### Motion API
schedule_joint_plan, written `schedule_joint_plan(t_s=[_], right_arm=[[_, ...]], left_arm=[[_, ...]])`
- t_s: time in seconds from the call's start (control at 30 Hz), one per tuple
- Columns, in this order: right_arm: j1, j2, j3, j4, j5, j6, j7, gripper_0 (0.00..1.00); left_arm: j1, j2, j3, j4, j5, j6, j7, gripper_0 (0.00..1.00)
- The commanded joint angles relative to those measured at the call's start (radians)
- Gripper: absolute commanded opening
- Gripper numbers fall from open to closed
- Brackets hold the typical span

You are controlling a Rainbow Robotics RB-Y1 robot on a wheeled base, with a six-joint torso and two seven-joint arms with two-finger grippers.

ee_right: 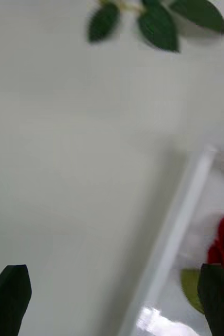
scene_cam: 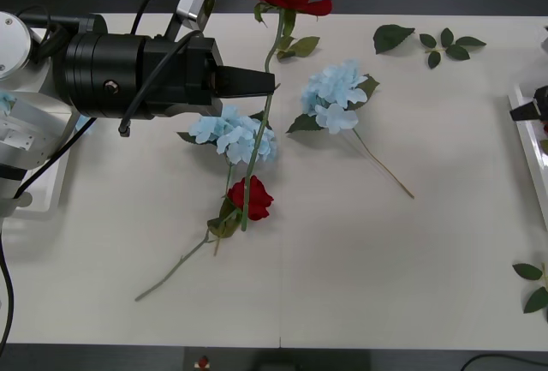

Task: Put the red flowers into the right box and the blue flowers into the left box

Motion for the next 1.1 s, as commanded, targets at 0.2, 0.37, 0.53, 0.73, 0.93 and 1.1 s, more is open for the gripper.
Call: schedule_joint_plan(t_s=[0.2, 0.37, 0.53, 0.73, 0.93, 1.1], right_arm=[[-0.014, -0.039, -0.039, -0.038, -0.484, 0.149, 0.397, 0.92], [0.002, 0.007, -0.063, 0.034, -0.671, 0.249, 0.595, 0.93], [0.128, 0.045, -0.129, 0.01, -0.86, 0.27, 0.693, 0.94], [0.326, 0.051, -0.174, -0.19, -1.053, 0.184, 0.677, 0.95], [0.45, 0.062, -0.208, -0.4, -1.081, 0.084, 0.492, 0.95], [0.461, 0.108, -0.208, -0.5, -1.074, 0.057, 0.305, 0.95]], left_arm=[[-0.011, -0.008, 0.006, -0.032, 0.01, -0.006, 0.039, 0.0], [-0.011, -0.008, 0.006, -0.032, 0.01, -0.006, 0.039, 0.0], [-0.011, -0.008, 0.006, -0.032, 0.01, -0.006, 0.039, 0.0], [-0.011, -0.008, 0.006, -0.032, 0.01, -0.006, 0.039, 0.0], [-0.011, -0.008, 0.006, -0.032, 0.01, -0.006, 0.039, 0.0], [-0.011, -0.008, 0.006, -0.032, 0.01, -0.006, 0.039, 0.0]])
